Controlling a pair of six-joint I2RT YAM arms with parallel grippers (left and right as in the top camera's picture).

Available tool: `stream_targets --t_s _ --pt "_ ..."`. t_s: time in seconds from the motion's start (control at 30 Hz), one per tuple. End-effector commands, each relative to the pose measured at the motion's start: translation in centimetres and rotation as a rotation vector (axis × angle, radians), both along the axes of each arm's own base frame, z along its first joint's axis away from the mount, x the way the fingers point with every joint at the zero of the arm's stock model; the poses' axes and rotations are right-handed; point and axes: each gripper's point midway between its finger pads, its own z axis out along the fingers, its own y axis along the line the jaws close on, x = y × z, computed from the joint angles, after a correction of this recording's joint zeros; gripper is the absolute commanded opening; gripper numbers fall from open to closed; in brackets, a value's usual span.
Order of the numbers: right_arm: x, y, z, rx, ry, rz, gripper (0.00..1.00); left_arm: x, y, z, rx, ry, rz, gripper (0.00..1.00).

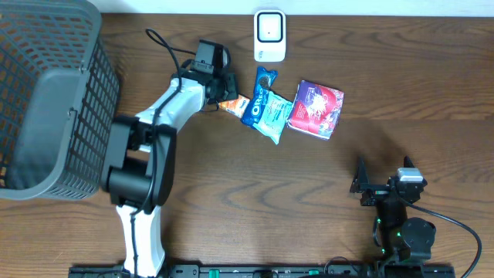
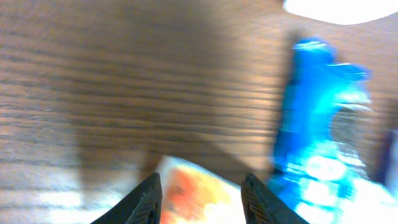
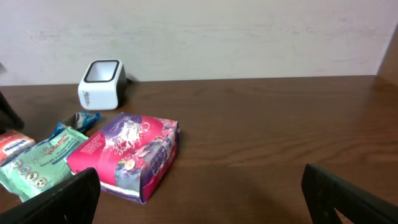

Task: Scan the item barcode
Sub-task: 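Pull the left gripper back and hold it above the items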

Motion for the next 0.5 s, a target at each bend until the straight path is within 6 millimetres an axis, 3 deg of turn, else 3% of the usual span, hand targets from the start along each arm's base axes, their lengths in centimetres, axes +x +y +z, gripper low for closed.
stream_targets --t_s 0.0,0.2,0.27,0.37,0.47 --pt "0.0 -0.1 -0.1 0.013 0.002 -0.005 0.99 -0.5 -2.3 6.9 -0.138 -0.090 -0.072 0.49" --pt "0.0 -0.1 -0.1 0.013 0.002 -0.005 0.99 -1.3 -0.8 12.7 -0.151 -0.172 -0.051 0.78" --pt "0.0 -0.1 -0.1 0.013 0.002 -0.005 0.99 -2.0 0.4 14.0 -0.149 -0.168 -0.031 0.80" --pt "0.0 -0.1 -0.1 0.013 0.002 -0.005 0.99 -4.0 2.3 14.5 -0.132 -0.104 0.002 0.85" --pt "0.0 -0.1 -0.1 0.013 0.002 -0.005 0.99 -6.0 3.4 13.8 -0.113 -0.015 0.022 0.91"
